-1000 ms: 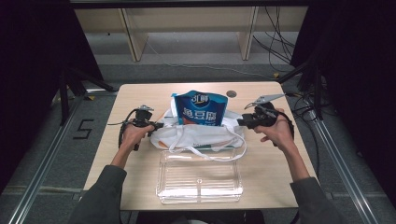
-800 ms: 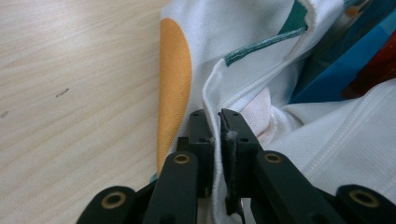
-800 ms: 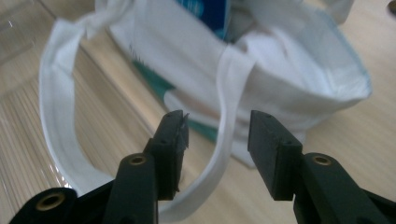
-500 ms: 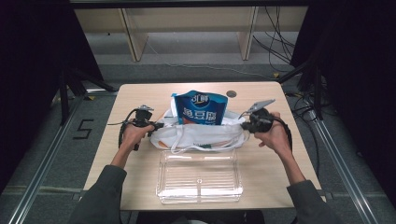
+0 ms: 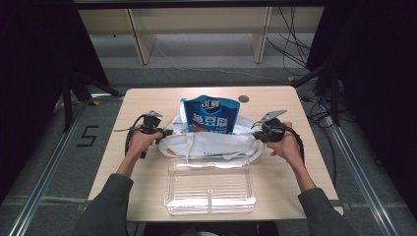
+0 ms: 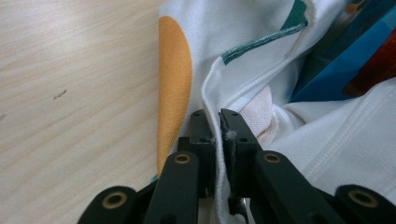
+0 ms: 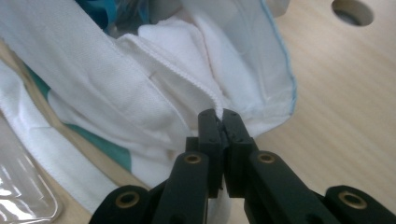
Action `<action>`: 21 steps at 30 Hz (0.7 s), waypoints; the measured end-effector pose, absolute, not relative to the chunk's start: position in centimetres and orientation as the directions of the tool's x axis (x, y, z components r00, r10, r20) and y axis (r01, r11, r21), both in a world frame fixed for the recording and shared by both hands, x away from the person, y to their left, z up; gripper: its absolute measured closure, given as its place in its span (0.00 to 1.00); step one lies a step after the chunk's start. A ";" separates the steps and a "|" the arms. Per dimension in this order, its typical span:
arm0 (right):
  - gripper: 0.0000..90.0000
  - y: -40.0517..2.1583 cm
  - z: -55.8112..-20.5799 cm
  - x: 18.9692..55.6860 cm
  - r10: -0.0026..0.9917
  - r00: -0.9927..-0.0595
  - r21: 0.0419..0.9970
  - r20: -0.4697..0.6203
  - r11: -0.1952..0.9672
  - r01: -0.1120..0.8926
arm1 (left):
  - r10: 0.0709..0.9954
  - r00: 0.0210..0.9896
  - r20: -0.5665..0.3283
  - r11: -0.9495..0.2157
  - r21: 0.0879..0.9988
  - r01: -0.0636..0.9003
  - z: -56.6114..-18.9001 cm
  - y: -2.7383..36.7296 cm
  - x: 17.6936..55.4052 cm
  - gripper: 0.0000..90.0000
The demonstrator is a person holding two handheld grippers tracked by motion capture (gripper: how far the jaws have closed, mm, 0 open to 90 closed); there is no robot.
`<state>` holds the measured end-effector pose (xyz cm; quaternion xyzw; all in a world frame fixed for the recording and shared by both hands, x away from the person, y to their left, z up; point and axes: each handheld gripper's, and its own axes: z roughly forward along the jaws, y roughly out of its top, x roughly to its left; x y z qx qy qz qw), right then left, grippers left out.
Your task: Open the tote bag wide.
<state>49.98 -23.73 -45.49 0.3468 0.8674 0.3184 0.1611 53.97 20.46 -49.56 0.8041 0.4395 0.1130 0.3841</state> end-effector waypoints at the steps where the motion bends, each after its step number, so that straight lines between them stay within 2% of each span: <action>1: 0.99 -24.0 -45.6 50.0 0.695 -0.719 0.653 -0.029 0.557 0.513 | 0.795 0.586 -0.158 -0.319 0.713 0.624 -49.5 20.4 53.9 0.92; 3: 0.99 -24.0 -46.1 50.0 0.699 -0.715 0.666 -0.015 0.541 0.515 | 0.793 0.588 -0.162 -0.320 0.709 0.628 -49.5 20.4 53.9 0.92; 9: 0.99 -23.5 -48.5 50.3 0.712 -0.701 0.619 0.055 0.526 0.583 | 0.790 0.594 -0.153 -0.331 0.709 0.623 -49.7 20.4 54.1 0.92; 10: 0.99 -23.3 -48.8 50.4 0.723 -0.690 0.629 0.034 0.521 0.577 | 0.789 0.594 -0.156 -0.330 0.709 0.623 -49.7 20.4 54.1 0.92; 11: 0.99 -23.4 -48.6 50.3 0.692 -0.721 0.621 0.046 0.545 0.563 | 0.791 0.592 -0.154 -0.327 0.711 0.622 -49.7 20.4 54.1 0.92; 12: 0.99 -23.3 -48.8 50.2 0.715 -0.699 0.631 0.016 0.536 0.561 | 0.791 0.592 -0.154 -0.327 0.711 0.622 -49.7 20.4 54.1 0.92; 14: 0.99 -23.3 -48.7 50.2 0.715 -0.699 0.626 0.020 0.536 0.567 | 0.792 0.590 -0.158 -0.317 0.719 0.618 -49.6 20.3 54.1 0.92; 16: 0.98 -23.5 -48.3 50.2 0.711 -0.703 0.648 0.035 0.520 0.557 | 0.788 0.590 -0.175 -0.310 0.715 0.627 -49.2 20.5 54.0 0.86; 17: 0.88 -23.8 -47.5 50.1 0.746 -0.665 0.663 0.043 0.477 0.577 | 0.780 0.597 -0.188 -0.296 0.730 0.616 -48.6 20.6 53.8 0.75; 18: 0.88 -23.8 -47.5 50.1 0.746 -0.665 0.663 0.043 0.477 0.577 | 0.780 0.597 -0.188 -0.296 0.730 0.616 -48.6 20.6 53.8 0.68; 19: 0.82 -24.1 -47.1 50.2 0.744 -0.667 0.682 0.034 0.471 0.560 | 0.782 0.592 -0.198 -0.278 0.739 0.614 -48.2 20.6 53.7 0.68; 20: 0.76 -24.4 -46.4 50.2 0.726 -0.686 0.693 0.052 0.469 0.548 | 0.779 0.597 -0.192 -0.281 0.744 0.606 -47.6 20.6 53.6 0.62; 21: 0.73 -24.8 -45.2 50.0 0.732 -0.678 0.742 0.064 0.420 0.523 | 0.779 0.604 -0.169 -0.294 0.753 0.589 -46.7 20.7 53.4 0.55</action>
